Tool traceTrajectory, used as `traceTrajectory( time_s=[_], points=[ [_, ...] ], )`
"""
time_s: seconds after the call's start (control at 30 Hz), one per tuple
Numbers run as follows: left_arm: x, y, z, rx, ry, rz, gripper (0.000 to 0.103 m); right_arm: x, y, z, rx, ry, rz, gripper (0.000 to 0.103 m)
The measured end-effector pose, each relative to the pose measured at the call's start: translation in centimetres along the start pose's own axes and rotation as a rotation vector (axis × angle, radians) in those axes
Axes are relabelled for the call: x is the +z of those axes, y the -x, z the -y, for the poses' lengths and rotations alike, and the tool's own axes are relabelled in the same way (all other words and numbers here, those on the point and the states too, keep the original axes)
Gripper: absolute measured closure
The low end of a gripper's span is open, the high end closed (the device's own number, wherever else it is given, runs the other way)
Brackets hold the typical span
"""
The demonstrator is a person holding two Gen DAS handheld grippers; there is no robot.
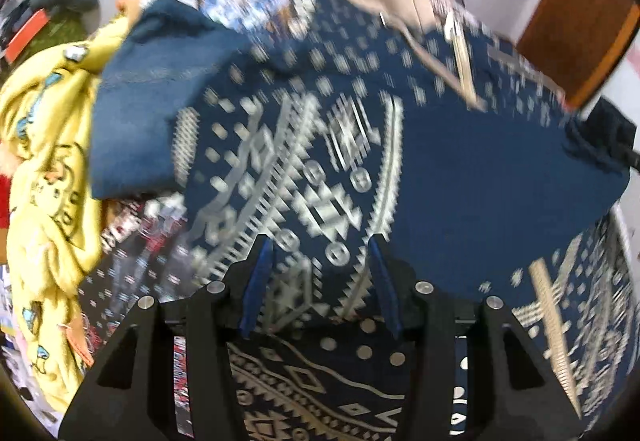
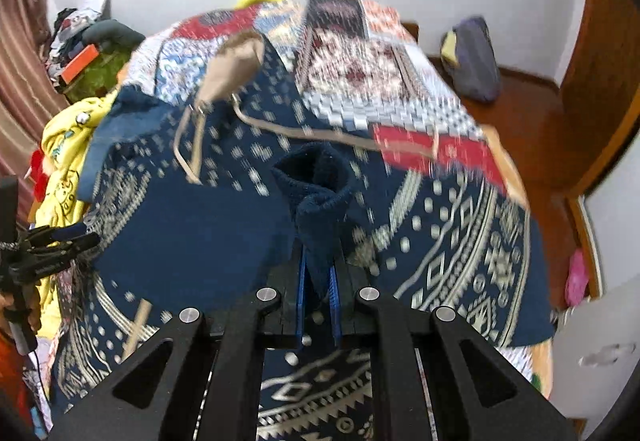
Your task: Fold large clothes
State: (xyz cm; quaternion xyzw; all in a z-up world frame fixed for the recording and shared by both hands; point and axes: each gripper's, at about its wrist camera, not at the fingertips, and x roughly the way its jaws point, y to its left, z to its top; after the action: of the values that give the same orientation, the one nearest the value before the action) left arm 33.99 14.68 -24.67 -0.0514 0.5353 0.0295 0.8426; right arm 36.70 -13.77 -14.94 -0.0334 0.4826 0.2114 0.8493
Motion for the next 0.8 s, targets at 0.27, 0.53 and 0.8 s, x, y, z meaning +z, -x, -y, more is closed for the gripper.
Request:
traceTrajectory(
  time_s=[0.27, 0.53, 0.8],
  points=[
    [-0.9, -0.8, -1.1, 0.001, 0.049, 0.02, 0.04, -2.0, -1.8, 2.1, -0.036, -0.025, -0.066, 0.087],
    [-1.2, -0.6, -0.5, 0.049, 0.016, 0.031, 0.04, -2.4, 0.3, 4.6, -0.127, -0.065, -0.082, 0.071],
    [0.8, 1.8, 1.3, 0.041, 0.006, 0.058, 0.04, -2.9, 5.6, 7.4, -0.178, -0.081, -0.009, 0.044]
  ],
)
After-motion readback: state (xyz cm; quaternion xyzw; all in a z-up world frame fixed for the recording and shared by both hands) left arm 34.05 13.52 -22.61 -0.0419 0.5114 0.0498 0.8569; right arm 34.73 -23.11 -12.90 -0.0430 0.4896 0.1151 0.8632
